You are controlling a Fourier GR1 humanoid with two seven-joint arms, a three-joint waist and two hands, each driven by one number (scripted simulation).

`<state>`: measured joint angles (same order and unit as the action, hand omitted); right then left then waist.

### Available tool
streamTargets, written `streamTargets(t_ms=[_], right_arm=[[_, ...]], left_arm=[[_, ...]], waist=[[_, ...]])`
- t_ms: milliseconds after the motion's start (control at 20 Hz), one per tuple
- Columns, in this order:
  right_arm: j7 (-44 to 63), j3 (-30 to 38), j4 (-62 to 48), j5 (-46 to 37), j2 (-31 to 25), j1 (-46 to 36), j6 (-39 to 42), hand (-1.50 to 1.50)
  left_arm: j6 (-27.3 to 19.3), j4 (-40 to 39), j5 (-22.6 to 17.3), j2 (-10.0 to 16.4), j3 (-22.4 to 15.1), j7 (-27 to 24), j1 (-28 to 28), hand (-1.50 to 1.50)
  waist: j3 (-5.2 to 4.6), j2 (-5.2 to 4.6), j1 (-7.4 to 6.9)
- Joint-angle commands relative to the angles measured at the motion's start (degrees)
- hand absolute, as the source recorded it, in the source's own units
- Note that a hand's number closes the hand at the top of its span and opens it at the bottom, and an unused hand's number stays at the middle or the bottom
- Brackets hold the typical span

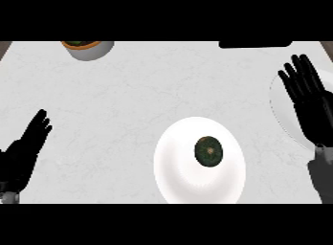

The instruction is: Pick the squash from the plate and place it in the plate

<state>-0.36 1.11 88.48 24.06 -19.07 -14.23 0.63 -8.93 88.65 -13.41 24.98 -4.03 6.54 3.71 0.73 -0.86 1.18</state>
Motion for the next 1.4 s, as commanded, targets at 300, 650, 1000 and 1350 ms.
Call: streamTargets(t_ms=[300, 650, 1000, 1350], right_arm=[[5.30, 2.41, 3.21, -28.28, -19.85, 7.33, -13.19, 1.50], [2.67, 1.33, 21.16, -40.01, 1.89, 19.43, -43.07, -1.50], [16.47, -7.80, 36.87, -55.46, 0.49, 34.24, -37.76, -1.50], [35.30, -14.32, 37.81, -64.79, -6.15, 33.67, -19.35, -1.50]], left_arm=[[-0.30, -3.25, -1.35, -5.63, -3.03, 2.78, 1.34, 0.00], [-2.18, -2.76, -0.91, -11.74, -7.46, 5.29, 0.31, 0.00], [1.50, -2.07, -1.43, -10.34, -7.27, 4.69, 2.43, 0.00], [-0.31, -5.90, 0.48, -13.33, -7.93, 3.16, -2.25, 0.00]], waist=[[-3.43, -0.28, 4.46], [-0.84, 1.28, 1.22], [-0.92, 1.09, -0.53], [-1.10, 0.42, -1.74]])
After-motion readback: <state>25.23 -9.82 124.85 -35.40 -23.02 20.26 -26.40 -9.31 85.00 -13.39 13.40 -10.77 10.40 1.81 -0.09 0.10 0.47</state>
